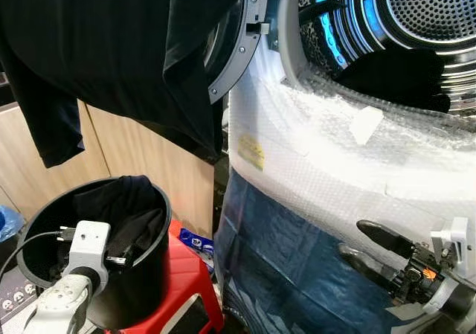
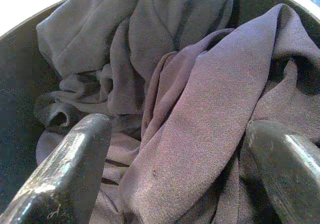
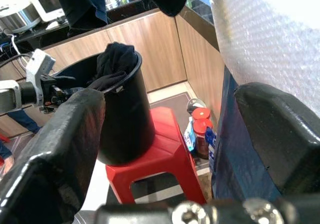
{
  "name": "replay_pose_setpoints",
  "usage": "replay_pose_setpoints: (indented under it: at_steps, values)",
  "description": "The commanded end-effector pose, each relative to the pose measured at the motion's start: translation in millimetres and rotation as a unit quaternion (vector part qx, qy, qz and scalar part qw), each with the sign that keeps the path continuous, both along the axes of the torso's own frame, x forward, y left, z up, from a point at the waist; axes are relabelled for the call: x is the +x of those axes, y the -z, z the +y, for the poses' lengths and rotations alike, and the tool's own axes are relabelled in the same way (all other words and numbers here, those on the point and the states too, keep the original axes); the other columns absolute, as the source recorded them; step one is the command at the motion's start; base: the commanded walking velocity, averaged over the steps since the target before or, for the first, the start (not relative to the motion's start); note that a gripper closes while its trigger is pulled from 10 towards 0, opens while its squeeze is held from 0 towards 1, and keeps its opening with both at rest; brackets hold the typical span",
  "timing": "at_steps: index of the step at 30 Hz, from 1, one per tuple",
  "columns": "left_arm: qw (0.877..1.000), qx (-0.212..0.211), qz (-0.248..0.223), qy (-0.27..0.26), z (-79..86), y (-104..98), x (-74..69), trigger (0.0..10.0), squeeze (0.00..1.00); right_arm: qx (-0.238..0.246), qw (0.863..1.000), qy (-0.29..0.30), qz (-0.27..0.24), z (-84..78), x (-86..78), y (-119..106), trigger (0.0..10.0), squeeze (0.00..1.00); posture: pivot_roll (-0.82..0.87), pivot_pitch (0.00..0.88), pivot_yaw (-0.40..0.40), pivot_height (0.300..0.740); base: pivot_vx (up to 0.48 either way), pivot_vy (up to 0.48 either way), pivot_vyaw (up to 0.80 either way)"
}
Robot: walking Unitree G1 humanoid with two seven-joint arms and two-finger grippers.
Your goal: Clothes washing
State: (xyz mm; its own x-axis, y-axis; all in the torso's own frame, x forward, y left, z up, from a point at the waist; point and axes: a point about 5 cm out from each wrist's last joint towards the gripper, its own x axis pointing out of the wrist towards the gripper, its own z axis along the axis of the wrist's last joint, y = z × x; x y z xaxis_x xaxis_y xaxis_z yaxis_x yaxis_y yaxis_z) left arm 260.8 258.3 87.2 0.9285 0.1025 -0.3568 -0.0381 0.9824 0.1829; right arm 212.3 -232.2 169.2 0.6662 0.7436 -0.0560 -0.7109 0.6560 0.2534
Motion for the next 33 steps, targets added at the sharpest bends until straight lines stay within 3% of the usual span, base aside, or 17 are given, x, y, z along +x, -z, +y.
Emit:
replay_pose_setpoints:
  at_steps: [1, 9, 14, 18, 24, 25, 26, 27, 28, 29, 33]
  values:
    - [0.999, -0.018, 0.045, -0.018, 7.1, 12, -6.7, 10.0, 0.0, -0.007, 1.0, 0.001, -0.013, -2.6, -2.9, -12, 10.0, 0.0, -0.08, 0.18, -0.062, 0.74, 0.0, 0.0, 0.0]
    - [0.995, -0.059, 0.074, -0.039, 19.1, 11, -9.2, 10.0, 0.0, -0.007, 1.0, -0.002, -0.012, -1.0, -6.4, -19, 10.0, 0.0, -0.1, 0.195, -0.071, 0.74, 0.0, 0.0, 0.0]
    - [0.996, -0.055, 0.049, -0.04, 28.2, -7, -15.1, 10.0, 0.0, -0.005, 1.0, -0.001, -0.01, -2.0, -7.2, -23, 10.0, 0.0, -0.1, 0.198, -0.08, 0.74, 0.0, 0.0, 0.0]
    - [0.997, -0.026, 0.064, -0.024, 31.2, -8, -22.0, 10.0, 0.0, -0.002, 1.0, -0.003, -0.013, -1.1, -5.1, -27, 10.0, 0.0, -0.09, 0.2, -0.086, 0.74, 0.0, 0.0, 0.0]
    - [0.997, -0.024, 0.076, 0.006, 41.9, -11, -29.2, 10.0, 0.0, 0.001, 1.0, -0.011, -0.018, 2.0, -1.8, -33, 10.0, 0.0, -0.09, 0.204, -0.098, 0.74, 0.0, 0.0, 0.0]
    - [0.997, -0.021, 0.077, 0.01, 43.1, -11, -29.5, 7.1, 0.0, 0.002, 1.0, -0.011, -0.019, 2.2, -1.1, -34, 10.0, 0.0, -0.09, 0.205, -0.101, 0.74, 0.0, 0.0, 0.0]
    - [0.997, -0.017, 0.077, 0.016, 43.1, -12, -29.6, 7.1, 0.0, 0.002, 1.0, -0.011, -0.02, 2.2, -0.8, -35, 10.0, 0.0, -0.09, 0.205, -0.101, 0.74, 0.0, 0.0, 0.0]
    - [0.997, -0.01, 0.076, 0.02, 43.2, -12, -29.5, 5.1, 0.0, 0.002, 1.0, -0.011, -0.02, 2.2, -0.7, -36, 10.0, 0.0, -0.09, 0.206, -0.101, 0.74, 0.0, 0.0, 0.0]
    - [0.997, -0.013, 0.076, 0.017, 43.1, -13, -30.0, 0.6, 0.0, 0.003, 1.0, -0.012, -0.021, 2.4, -0.5, -37, 10.0, 0.0, -0.09, 0.206, -0.103, 0.74, 0.0, 0.0, 0.0]
    - [0.997, -0.011, 0.076, 0.016, 43.3, -13, -30.1, 0.0, 0.0, 0.003, 1.0, -0.012, -0.021, 2.7, -0.6, -37, 10.0, 0.0, -0.09, 0.207, -0.104, 0.74, 0.0, 0.0, 0.0]
    - [0.997, -0.002, 0.074, 0.02, 44.3, -14, -30.0, 0.0, 0.0, 0.006, 1.0, -0.013, -0.025, 3.8, -0.5, -41, 10.0, 0.0, -0.09, 0.208, -0.104, 0.74, 0.0, 0.0, 0.0]
